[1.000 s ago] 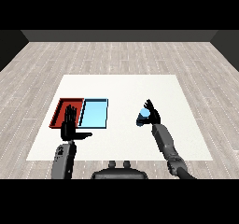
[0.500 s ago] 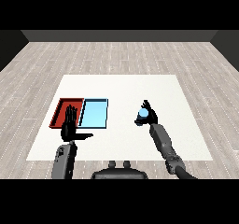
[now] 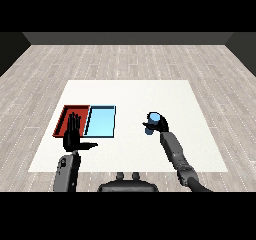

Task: Pick the blue can and put it in the blue box

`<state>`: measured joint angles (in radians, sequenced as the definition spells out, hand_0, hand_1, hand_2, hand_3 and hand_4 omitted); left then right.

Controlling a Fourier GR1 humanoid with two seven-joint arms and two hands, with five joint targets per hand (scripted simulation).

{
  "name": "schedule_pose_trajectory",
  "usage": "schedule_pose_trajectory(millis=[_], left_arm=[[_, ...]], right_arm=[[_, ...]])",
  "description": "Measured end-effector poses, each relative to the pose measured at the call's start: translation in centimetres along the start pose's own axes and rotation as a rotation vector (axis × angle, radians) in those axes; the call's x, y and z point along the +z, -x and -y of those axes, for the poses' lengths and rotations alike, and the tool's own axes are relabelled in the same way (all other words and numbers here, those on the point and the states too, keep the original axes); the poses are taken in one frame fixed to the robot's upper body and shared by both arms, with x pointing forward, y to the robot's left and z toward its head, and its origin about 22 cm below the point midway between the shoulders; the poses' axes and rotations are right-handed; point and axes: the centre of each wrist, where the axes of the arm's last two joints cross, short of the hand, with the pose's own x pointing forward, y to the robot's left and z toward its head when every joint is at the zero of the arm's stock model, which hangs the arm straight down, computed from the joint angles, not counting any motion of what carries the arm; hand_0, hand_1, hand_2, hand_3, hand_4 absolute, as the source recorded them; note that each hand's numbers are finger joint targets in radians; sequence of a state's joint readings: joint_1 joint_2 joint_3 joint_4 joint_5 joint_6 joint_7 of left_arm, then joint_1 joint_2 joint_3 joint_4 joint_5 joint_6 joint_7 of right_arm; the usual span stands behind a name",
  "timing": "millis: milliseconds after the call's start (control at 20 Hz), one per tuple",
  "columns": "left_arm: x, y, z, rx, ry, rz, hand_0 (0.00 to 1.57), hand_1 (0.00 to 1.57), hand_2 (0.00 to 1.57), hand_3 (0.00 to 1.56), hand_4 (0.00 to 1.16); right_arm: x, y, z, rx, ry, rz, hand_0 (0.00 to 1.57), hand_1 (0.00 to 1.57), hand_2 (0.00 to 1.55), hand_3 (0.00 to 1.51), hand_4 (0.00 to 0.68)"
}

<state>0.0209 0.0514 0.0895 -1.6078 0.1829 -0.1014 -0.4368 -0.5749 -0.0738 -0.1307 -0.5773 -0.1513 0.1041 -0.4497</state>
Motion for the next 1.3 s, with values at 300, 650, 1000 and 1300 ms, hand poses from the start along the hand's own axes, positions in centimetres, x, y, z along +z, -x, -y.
schedule_pose_trajectory(millis=[300,650,1000,1300], left_arm=[[-0.4,0.6,0.2,0.006,0.016,0.005,0.0,0.0,0.0,0.0,0.0],[0.1,0.9,1.4,-0.016,0.045,-0.026,0.0,0.0,0.0,0.0,0.0],[-0.1,2.2,4.3,-0.005,0.098,-0.097,0.0,0.0,0.0,0.0,0.0],[-0.8,3.1,6.1,0.039,0.141,-0.144,0.0,0.0,0.0,0.0,0.0]], right_arm=[[0.0,-0.9,0.2,0.039,0.003,0.003,1.54,1.54,1.47,1.42,0.662],[-0.2,-2.6,-1.2,0.07,-0.015,0.08,1.47,1.47,1.45,1.41,0.649],[-0.6,-5.5,-1.1,0.074,-0.052,0.183,1.46,1.46,1.43,1.41,0.66],[-1.0,-7.6,-3.6,0.073,-0.099,0.281,1.44,1.44,1.44,1.42,0.665]])
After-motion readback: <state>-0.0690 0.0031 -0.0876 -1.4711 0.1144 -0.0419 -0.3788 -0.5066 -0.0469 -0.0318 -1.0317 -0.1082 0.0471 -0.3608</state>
